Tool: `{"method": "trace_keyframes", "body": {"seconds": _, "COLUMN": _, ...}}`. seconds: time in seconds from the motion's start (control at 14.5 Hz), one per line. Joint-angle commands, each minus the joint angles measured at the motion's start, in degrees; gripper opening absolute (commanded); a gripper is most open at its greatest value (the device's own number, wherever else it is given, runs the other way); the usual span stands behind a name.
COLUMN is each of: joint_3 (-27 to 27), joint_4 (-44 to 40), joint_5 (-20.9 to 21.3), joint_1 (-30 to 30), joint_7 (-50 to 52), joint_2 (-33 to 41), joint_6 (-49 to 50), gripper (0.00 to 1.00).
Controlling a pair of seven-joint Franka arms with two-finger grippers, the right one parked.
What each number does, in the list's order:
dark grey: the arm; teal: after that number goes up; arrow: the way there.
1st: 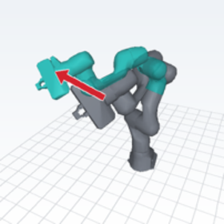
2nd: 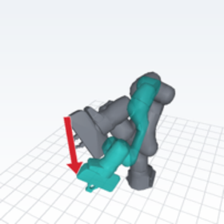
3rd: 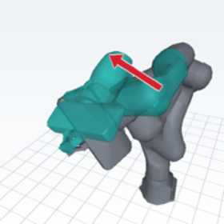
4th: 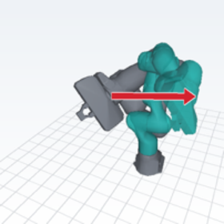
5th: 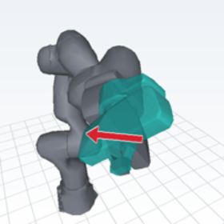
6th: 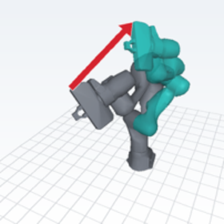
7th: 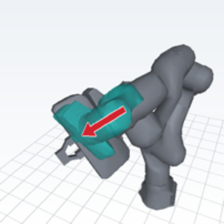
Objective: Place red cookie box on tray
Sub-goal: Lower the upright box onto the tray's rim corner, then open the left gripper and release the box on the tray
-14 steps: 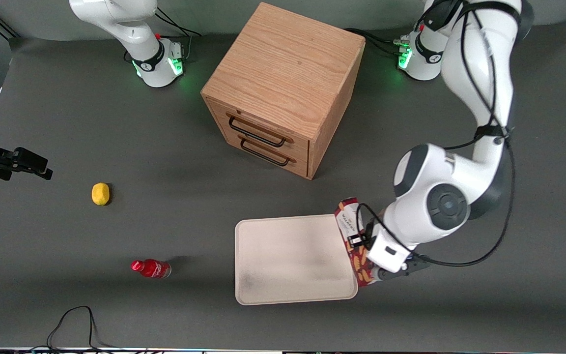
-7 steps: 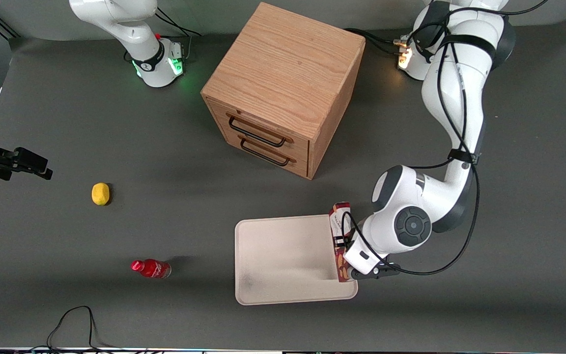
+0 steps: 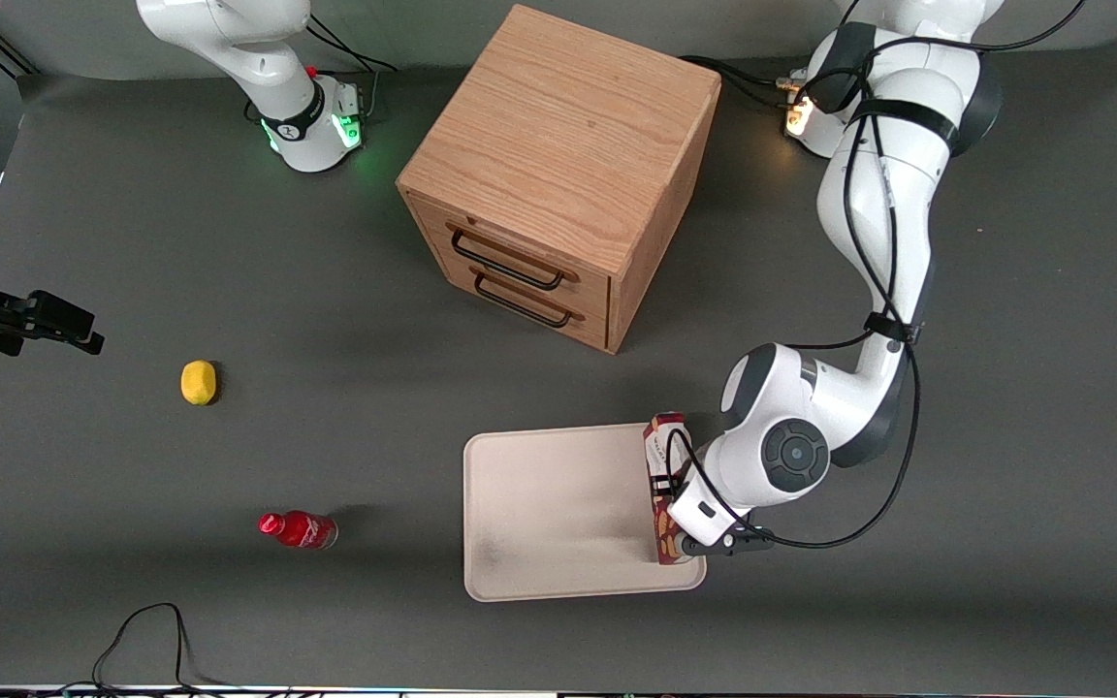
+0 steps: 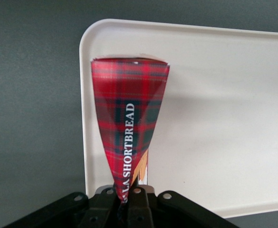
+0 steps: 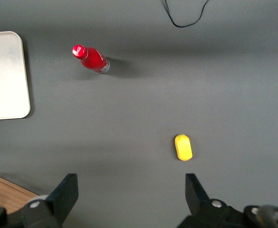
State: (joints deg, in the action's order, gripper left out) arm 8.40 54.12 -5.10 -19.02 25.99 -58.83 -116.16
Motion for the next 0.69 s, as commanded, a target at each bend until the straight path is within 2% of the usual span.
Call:
{"method": "trace_keyframes", "body": {"seconds": 0.0, "joint_3": -0.7, "joint_4": -2.0, "joint_5": 0.7, "joint_1": -0.7, "joint_7": -0.5, "joint_2": -1.1, "joint_6": -1.3, "gripper": 0.0}}
{"method": "trace_keyframes", "body": {"seconds": 0.34, "joint_3": -0.7, "joint_4": -0.9, "joint_5": 0.8, "joint_1": -0.4, "joint_7": -0.1, "joint_2": -1.7, "joint_6": -3.3, "gripper": 0.0}}
{"method": "trace_keyframes", "body": {"seconds": 0.41, "joint_3": -0.7, "joint_4": -0.1, "joint_5": 0.8, "joint_1": -0.2, "joint_7": -0.3, "joint_2": -1.6, "joint_6": -4.2, "gripper": 0.13}}
{"method": "trace_keyframes", "body": {"seconds": 0.48, "joint_3": -0.8, "joint_4": 0.2, "joint_5": 0.9, "joint_1": -0.3, "joint_7": -0.5, "joint_2": -1.6, "joint_6": -4.7, "gripper": 0.98}}
{"method": "trace_keyframes", "body": {"seconds": 0.62, "joint_3": -0.7, "joint_4": 0.2, "joint_5": 1.8, "joint_1": -0.3, "joint_7": -0.5, "joint_2": -1.6, "joint_6": -4.7, "gripper": 1.0}}
